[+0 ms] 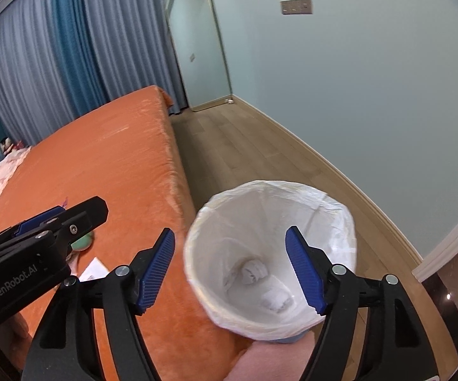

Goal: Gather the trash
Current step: 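Grasp the colourful scarf with the left tool while the right tool grasps the white paper packet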

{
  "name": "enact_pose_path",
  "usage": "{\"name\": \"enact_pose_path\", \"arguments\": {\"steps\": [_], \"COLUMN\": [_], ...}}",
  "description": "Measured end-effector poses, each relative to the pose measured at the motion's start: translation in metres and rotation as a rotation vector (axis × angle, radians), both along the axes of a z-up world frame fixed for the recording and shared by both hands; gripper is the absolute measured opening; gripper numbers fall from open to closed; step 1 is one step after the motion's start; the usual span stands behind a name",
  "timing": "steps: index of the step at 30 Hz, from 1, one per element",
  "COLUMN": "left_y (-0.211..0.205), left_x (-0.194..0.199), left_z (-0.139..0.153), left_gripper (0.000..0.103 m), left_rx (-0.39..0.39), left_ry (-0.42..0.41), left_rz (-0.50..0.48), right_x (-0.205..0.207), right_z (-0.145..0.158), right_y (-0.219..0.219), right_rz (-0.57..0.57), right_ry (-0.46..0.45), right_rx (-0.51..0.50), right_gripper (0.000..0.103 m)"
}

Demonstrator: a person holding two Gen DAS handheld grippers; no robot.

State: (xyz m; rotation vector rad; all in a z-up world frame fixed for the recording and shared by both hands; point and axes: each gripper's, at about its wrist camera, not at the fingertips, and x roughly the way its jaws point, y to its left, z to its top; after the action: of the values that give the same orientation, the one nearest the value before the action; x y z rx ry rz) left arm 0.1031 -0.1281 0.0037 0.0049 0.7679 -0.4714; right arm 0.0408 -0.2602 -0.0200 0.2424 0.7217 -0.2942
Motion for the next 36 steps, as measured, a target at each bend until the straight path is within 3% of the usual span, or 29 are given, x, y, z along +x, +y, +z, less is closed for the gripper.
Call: {"name": "enact_pose_path", "arguments": {"steps": [10, 15, 24, 30, 36], "left_y": [0.101, 0.153, 0.23, 0.255, 0.241], "left_x": [0.003, 0.006, 0.01, 0.023, 0.054], "left_z": [-0.008, -0.014, -0.04, -0.057, -0.073], "left_gripper": [0.071, 0.087, 0.088, 0.088, 0.087], "left_rx": [0.054, 0.061, 0.083, 0.072, 0.085], "left_ry": [-0.015, -0.008, 0.056, 0.101, 0.118], "left_rz": [0.226, 0.355, 0.501, 0.544, 0.486], "right_x": [0.019, 0.029, 0.046, 0.062, 0.08], "right_z": [0.003, -0.008, -0.037, -0.048, -0.06], "right_y": [0.084, 0.123, 0.179, 0.203, 0.212], "right_rz": [0.175, 0.25, 0.371, 0.418, 0.423], "right_ry": [0.022, 0.05, 0.119, 0.142, 0.164], "right_rx": [-0.001, -0.002, 0.004, -0.011, 0.001], "right_gripper": [0.075, 0.079, 0.079, 0.079, 0.079]}}
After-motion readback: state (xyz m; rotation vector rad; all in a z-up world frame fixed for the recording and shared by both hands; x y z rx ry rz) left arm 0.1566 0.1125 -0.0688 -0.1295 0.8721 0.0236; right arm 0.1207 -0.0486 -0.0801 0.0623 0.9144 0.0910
